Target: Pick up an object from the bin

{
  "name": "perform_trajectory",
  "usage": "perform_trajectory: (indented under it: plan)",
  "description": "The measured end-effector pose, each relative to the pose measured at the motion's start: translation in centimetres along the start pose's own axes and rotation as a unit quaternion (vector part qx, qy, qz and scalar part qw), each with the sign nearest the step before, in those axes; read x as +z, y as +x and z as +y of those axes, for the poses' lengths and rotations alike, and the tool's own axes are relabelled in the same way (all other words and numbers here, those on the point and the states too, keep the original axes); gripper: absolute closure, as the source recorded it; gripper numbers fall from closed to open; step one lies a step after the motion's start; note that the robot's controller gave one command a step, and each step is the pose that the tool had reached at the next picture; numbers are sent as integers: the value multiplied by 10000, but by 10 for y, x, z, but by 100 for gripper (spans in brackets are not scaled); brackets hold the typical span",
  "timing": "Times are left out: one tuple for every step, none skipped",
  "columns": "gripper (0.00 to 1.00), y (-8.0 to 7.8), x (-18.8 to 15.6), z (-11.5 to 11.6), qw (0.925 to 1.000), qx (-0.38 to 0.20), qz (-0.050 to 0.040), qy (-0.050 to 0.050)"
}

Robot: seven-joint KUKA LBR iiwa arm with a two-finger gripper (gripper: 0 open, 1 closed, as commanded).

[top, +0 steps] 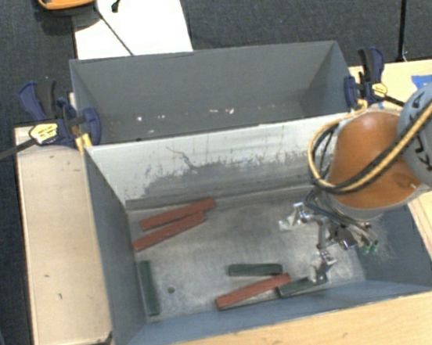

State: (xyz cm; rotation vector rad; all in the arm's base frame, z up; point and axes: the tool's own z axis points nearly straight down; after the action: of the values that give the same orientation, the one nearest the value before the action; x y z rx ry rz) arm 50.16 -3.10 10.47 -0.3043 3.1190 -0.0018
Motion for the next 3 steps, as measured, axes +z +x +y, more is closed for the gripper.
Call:
perform_trajectory:
  plan:
    - [0, -6, 24, 20, 10000, -6, -57, 39]
    - [100, 1, 25, 69, 10000, -96, 7, -11]
    - [100, 1, 25, 69, 9999, -99, 6, -10]
